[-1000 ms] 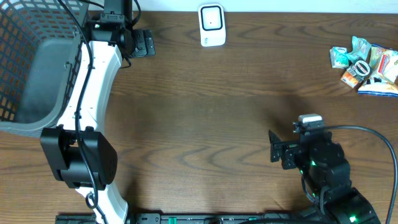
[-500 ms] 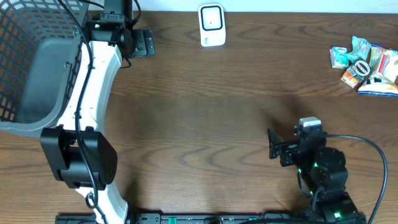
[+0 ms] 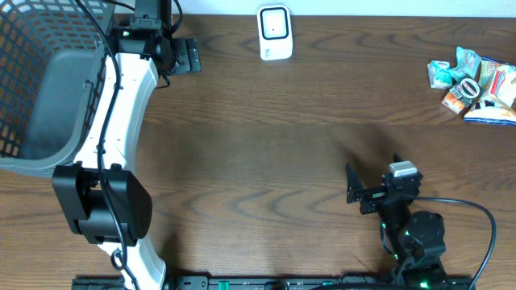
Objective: Scan the item barcode
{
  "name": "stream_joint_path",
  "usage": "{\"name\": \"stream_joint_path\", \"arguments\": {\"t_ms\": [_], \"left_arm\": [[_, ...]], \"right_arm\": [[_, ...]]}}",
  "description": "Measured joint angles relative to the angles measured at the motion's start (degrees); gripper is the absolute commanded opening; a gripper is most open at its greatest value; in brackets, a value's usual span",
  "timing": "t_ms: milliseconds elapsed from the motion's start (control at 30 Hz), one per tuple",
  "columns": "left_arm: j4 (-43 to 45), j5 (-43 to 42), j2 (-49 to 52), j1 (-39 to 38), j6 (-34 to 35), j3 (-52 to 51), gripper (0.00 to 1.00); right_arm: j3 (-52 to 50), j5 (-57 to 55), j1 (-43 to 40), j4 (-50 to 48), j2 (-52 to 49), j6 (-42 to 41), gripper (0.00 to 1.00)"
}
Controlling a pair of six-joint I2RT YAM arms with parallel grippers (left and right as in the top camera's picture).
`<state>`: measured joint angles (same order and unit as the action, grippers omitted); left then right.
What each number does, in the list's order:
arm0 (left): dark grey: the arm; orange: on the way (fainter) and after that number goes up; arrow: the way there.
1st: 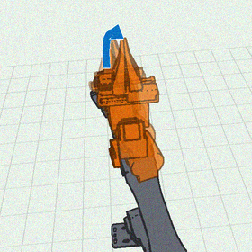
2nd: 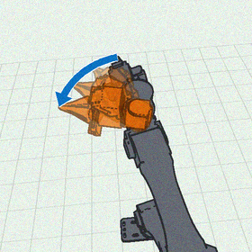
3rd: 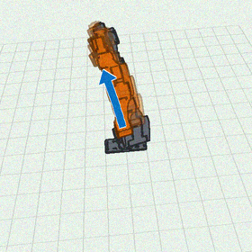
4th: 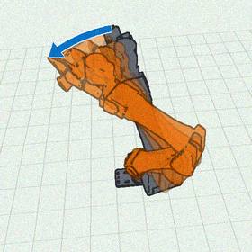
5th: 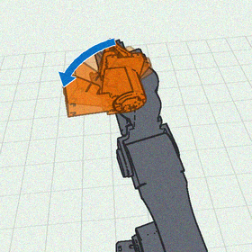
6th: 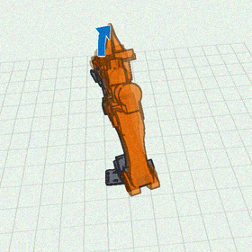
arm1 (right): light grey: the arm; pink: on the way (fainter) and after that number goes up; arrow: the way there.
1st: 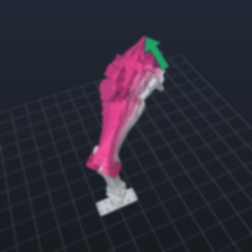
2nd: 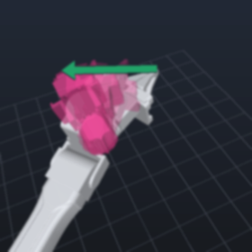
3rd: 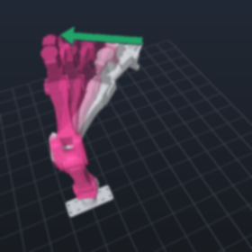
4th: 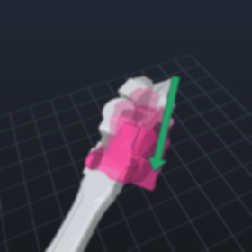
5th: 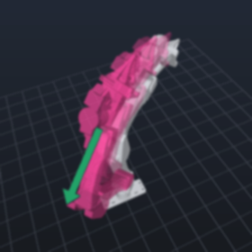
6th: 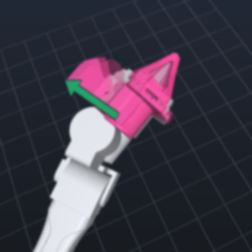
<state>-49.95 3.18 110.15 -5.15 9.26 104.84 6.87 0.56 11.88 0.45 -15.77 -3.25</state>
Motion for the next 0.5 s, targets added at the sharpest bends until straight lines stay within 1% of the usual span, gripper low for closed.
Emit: {"name": "stream_joint_path", "arguments": {"t_ms": [133, 500], "left_arm": [[0.0, -0.02, 0.0, 0.0, 0.0, 0.0, 0.98], [0.02, 0.0, 0.0, 0.0, 0.0, 0.0, 0.98]], "right_arm": [[-2.73, -0.61, -1.62, -3.3, 1.79, 0.07, 0.99], [-4.17, -1.01, -3.37, -4.0, 5.27, 0.07, 0.99]]}}
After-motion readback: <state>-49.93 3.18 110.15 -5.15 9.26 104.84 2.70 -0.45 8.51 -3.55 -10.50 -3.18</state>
